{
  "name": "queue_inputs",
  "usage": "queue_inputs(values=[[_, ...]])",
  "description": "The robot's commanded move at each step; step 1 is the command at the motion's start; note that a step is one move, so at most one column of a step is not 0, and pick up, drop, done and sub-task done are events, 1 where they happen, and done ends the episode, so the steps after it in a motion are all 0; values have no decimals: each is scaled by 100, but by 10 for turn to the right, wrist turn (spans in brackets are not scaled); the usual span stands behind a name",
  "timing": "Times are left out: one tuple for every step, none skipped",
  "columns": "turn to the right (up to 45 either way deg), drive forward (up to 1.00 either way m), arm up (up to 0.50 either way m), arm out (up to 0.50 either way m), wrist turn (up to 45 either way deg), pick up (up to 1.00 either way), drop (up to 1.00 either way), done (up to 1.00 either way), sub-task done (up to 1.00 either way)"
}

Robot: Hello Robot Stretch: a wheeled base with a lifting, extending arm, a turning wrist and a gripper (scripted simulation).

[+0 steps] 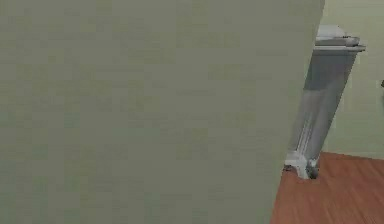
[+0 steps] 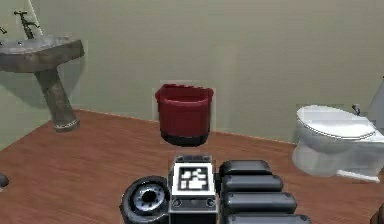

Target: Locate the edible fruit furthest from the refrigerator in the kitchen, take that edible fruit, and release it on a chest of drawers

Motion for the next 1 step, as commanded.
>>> queue_inputs(values=[[-450, 0, 0, 0, 0, 0, 0, 0, 0]])
